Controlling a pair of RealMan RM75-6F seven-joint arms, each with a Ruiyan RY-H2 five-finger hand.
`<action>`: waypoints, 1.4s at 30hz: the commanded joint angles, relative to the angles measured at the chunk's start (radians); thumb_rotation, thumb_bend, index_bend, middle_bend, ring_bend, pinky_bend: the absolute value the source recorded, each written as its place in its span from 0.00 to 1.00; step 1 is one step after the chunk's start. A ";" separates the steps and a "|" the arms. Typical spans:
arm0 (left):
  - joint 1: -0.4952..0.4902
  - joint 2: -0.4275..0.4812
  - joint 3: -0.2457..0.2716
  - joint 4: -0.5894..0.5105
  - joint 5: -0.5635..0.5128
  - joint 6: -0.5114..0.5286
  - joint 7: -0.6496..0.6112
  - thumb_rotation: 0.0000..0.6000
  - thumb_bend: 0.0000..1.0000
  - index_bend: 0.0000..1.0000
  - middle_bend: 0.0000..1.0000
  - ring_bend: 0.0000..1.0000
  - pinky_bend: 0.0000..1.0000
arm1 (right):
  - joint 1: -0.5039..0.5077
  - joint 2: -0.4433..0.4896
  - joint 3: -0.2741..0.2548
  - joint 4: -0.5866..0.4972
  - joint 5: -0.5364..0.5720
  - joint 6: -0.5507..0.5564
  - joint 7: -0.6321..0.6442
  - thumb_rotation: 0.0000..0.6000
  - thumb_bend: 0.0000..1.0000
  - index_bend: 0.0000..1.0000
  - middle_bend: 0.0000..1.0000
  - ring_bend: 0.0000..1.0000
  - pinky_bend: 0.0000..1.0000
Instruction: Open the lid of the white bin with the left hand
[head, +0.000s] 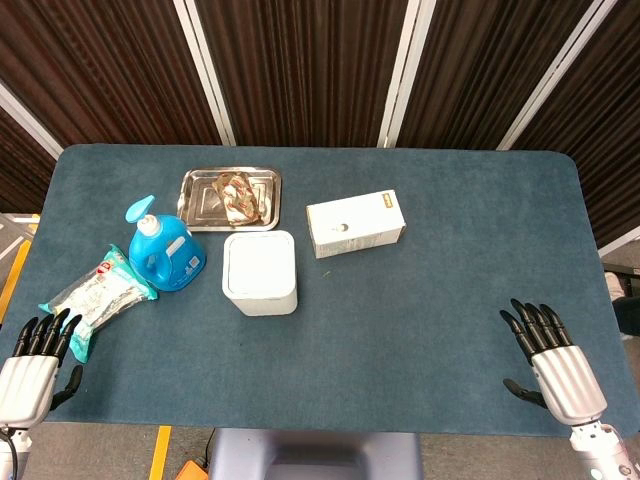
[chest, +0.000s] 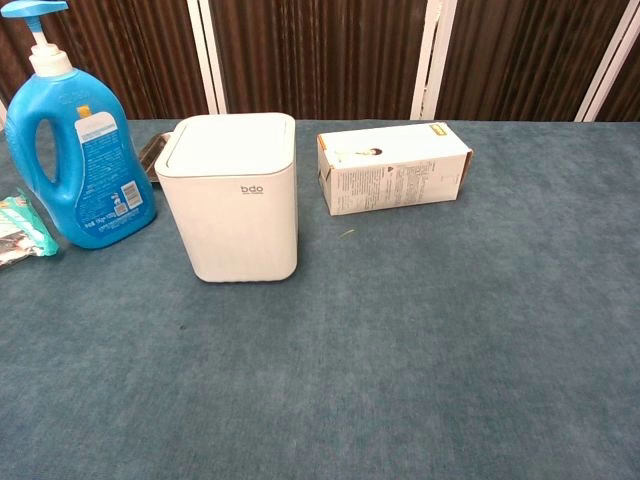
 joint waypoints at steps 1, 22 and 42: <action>-0.002 -0.001 0.002 -0.001 0.002 -0.005 0.005 1.00 0.46 0.00 0.00 0.00 0.05 | -0.001 0.001 -0.001 -0.002 0.000 0.001 0.000 1.00 0.08 0.00 0.00 0.00 0.00; -0.357 0.040 -0.147 -0.370 -0.266 -0.489 -0.019 1.00 0.48 0.00 0.96 1.00 1.00 | -0.003 0.006 0.001 -0.016 0.018 -0.013 -0.012 1.00 0.08 0.00 0.00 0.00 0.00; -0.553 -0.136 -0.234 -0.483 -0.603 -0.401 0.361 1.00 0.47 0.00 1.00 1.00 1.00 | -0.007 0.016 -0.001 -0.015 0.013 -0.004 0.007 1.00 0.08 0.00 0.00 0.00 0.00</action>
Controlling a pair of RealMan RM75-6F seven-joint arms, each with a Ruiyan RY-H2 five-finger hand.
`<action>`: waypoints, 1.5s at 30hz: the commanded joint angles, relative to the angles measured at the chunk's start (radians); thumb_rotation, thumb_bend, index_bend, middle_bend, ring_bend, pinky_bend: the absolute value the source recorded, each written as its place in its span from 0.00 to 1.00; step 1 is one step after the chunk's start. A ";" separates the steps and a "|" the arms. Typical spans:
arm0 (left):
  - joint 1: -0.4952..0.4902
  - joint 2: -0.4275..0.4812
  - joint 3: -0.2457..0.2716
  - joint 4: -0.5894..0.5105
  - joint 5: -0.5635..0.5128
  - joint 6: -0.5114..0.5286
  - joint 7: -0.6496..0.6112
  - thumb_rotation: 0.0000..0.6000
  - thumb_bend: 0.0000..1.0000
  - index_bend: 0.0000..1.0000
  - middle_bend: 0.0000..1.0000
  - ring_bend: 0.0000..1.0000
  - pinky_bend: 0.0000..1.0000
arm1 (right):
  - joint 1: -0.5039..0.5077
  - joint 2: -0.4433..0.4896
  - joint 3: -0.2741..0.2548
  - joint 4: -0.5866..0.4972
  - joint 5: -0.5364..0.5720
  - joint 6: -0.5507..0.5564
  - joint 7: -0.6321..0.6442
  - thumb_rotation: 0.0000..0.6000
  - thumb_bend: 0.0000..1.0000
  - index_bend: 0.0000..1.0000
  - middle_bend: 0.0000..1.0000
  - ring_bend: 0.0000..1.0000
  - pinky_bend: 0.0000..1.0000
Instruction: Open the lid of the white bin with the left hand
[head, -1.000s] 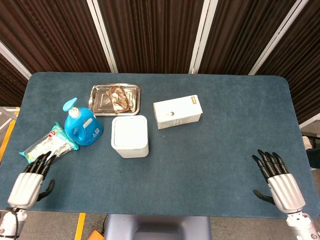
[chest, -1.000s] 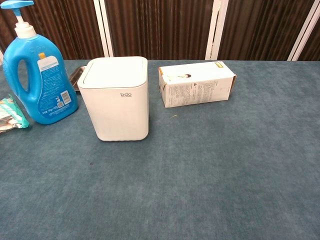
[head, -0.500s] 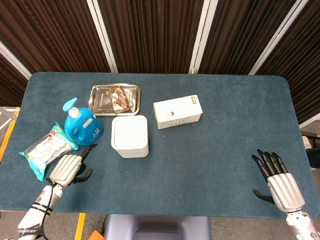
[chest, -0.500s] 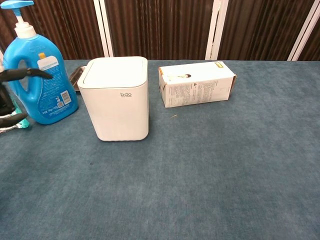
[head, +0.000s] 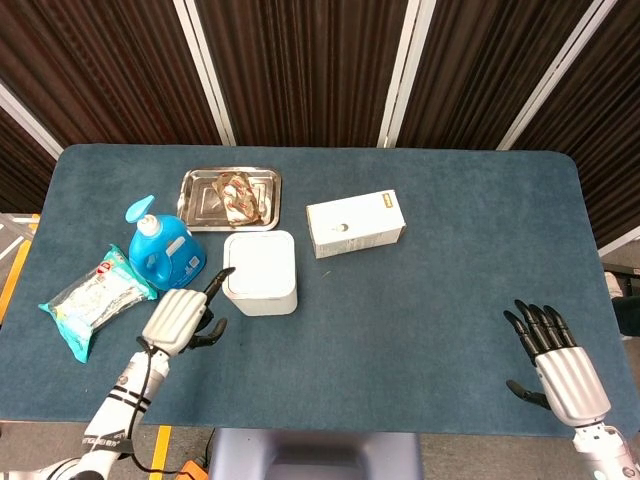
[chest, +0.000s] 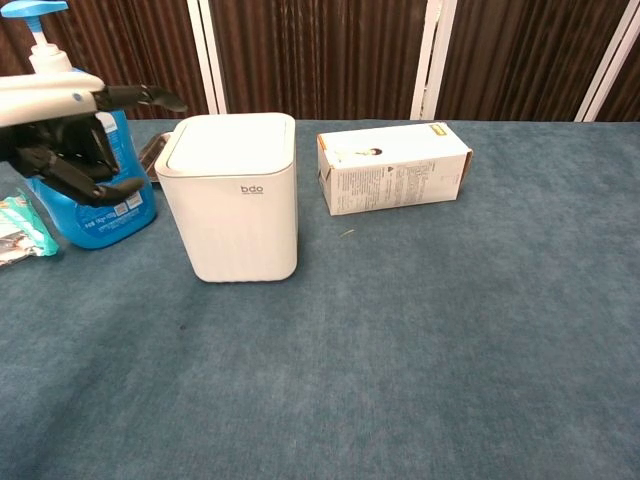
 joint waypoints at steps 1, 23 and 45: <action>-0.066 -0.039 -0.008 0.006 -0.103 -0.012 0.087 1.00 0.47 0.00 1.00 1.00 1.00 | -0.001 0.002 0.002 0.000 0.003 0.002 0.005 1.00 0.08 0.00 0.00 0.00 0.00; -0.183 -0.122 0.066 0.056 -0.283 0.034 0.201 1.00 0.47 0.01 1.00 1.00 1.00 | -0.004 0.004 0.005 0.000 0.007 0.007 0.011 1.00 0.08 0.00 0.00 0.00 0.00; 0.128 0.228 0.314 -0.047 0.447 0.287 -0.127 1.00 0.47 0.00 0.90 0.93 0.98 | -0.012 0.002 0.004 -0.005 0.009 0.009 -0.023 1.00 0.08 0.00 0.00 0.00 0.00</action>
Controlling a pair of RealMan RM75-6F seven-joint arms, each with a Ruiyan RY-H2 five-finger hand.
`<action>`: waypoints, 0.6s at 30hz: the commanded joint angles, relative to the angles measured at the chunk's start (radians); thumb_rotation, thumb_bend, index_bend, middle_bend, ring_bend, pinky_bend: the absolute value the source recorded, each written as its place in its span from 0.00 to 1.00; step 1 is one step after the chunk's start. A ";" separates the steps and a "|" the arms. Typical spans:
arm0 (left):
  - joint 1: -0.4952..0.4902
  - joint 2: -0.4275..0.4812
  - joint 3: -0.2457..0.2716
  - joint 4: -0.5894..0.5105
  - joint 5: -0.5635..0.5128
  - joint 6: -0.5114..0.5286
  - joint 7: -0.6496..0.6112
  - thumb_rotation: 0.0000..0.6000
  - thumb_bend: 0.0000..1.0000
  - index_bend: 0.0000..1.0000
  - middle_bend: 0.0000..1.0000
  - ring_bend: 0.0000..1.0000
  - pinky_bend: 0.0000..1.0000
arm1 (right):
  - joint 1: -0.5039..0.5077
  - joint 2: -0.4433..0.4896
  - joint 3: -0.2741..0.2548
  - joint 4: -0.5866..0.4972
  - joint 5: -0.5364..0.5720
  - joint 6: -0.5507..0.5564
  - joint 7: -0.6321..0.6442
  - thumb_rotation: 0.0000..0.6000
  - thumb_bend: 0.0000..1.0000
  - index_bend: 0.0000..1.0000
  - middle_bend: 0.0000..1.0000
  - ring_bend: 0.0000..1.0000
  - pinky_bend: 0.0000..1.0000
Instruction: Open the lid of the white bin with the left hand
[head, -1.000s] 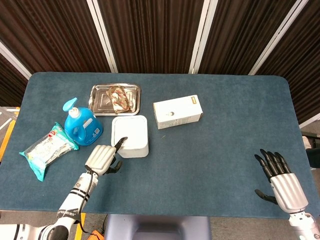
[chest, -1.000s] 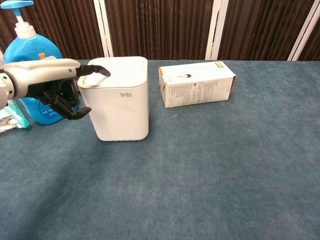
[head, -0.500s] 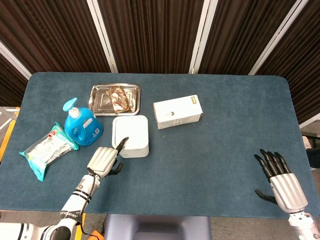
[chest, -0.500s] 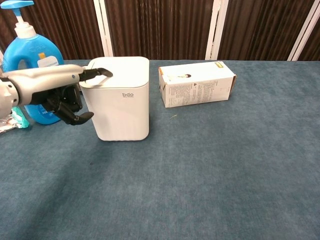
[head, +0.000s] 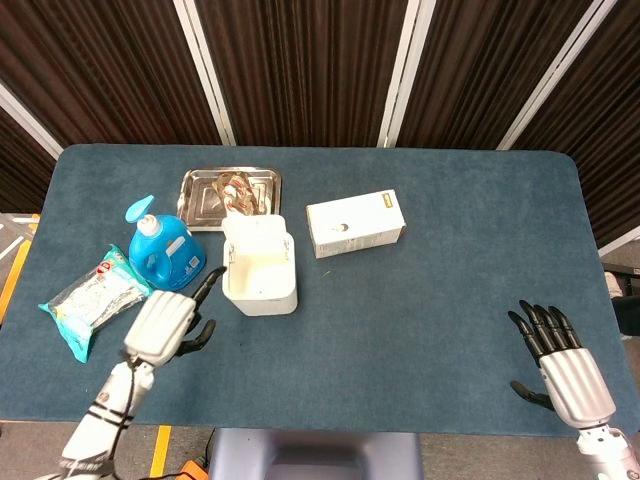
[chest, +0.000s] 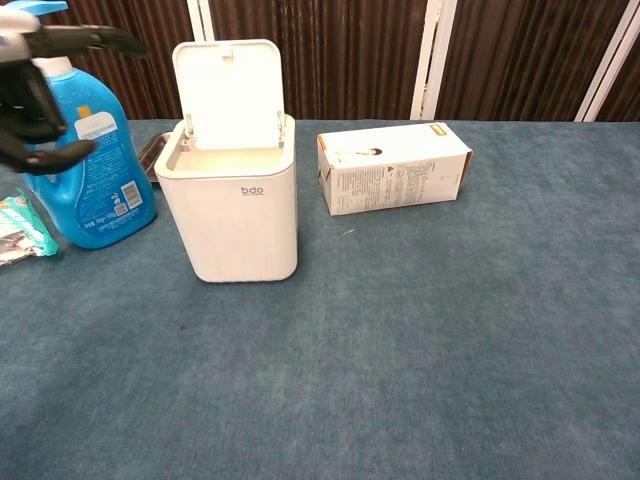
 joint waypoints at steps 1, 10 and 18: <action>0.159 0.120 0.176 0.075 0.265 0.099 -0.131 1.00 0.47 0.00 0.84 0.87 0.93 | -0.003 -0.008 0.006 -0.002 0.012 -0.001 -0.017 1.00 0.08 0.00 0.00 0.00 0.00; 0.401 0.030 0.258 0.429 0.394 0.348 -0.169 1.00 0.47 0.00 0.05 0.03 0.04 | -0.003 -0.026 0.008 -0.010 0.019 -0.011 -0.059 1.00 0.08 0.00 0.00 0.00 0.00; 0.452 0.003 0.210 0.546 0.354 0.363 -0.328 1.00 0.47 0.00 0.00 0.00 0.00 | -0.017 -0.035 0.014 -0.009 0.019 0.018 -0.062 1.00 0.08 0.00 0.00 0.00 0.00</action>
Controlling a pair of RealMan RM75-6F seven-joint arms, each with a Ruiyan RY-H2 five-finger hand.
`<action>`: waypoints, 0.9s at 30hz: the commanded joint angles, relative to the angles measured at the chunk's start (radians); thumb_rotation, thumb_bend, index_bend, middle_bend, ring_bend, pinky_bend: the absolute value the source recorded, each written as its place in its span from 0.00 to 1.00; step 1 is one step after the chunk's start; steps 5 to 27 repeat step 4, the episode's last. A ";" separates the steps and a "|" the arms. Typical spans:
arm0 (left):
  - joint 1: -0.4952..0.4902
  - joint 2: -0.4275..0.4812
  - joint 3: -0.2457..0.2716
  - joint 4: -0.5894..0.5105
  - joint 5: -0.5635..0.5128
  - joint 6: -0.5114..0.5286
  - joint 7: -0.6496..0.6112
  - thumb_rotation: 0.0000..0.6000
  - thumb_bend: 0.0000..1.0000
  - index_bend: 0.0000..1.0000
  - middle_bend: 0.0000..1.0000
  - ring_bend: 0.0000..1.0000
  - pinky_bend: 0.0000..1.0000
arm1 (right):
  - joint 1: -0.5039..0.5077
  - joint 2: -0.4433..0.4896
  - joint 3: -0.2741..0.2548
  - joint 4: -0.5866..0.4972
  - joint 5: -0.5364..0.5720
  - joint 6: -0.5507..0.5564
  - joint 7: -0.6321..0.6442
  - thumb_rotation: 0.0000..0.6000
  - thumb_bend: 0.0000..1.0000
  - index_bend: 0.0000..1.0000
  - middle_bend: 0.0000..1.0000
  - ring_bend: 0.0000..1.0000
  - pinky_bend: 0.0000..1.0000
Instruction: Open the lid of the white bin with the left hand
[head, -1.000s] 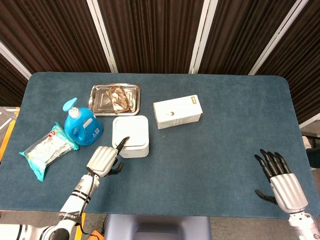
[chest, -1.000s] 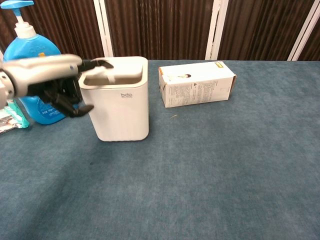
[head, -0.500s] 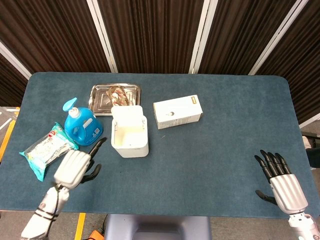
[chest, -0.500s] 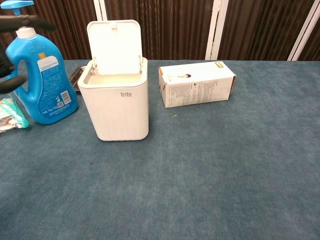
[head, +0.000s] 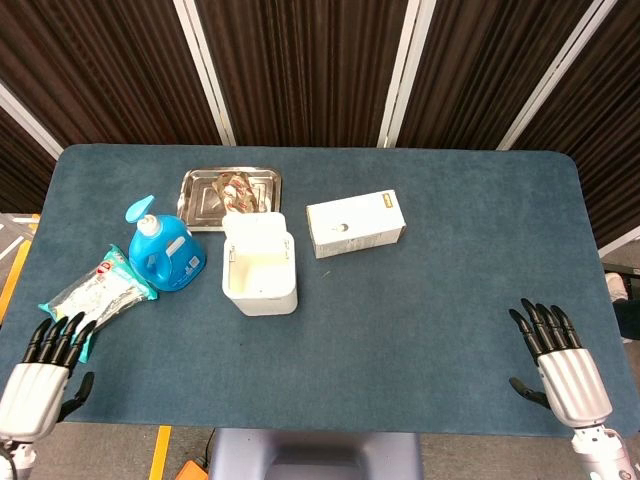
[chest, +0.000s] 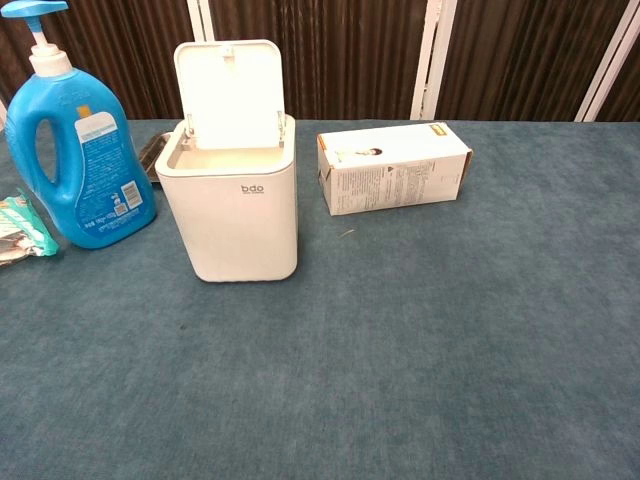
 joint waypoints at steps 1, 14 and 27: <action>0.021 -0.003 -0.016 0.029 -0.008 -0.018 -0.055 1.00 0.47 0.00 0.00 0.00 0.00 | -0.003 0.003 -0.002 -0.001 -0.003 0.005 0.008 1.00 0.08 0.00 0.00 0.00 0.00; 0.021 -0.001 -0.022 0.023 -0.008 -0.043 -0.039 1.00 0.47 0.00 0.00 0.00 0.00 | -0.005 0.009 -0.003 0.000 -0.007 0.011 0.022 1.00 0.08 0.00 0.00 0.00 0.00; 0.021 -0.001 -0.022 0.023 -0.008 -0.043 -0.039 1.00 0.47 0.00 0.00 0.00 0.00 | -0.005 0.009 -0.003 0.000 -0.007 0.011 0.022 1.00 0.08 0.00 0.00 0.00 0.00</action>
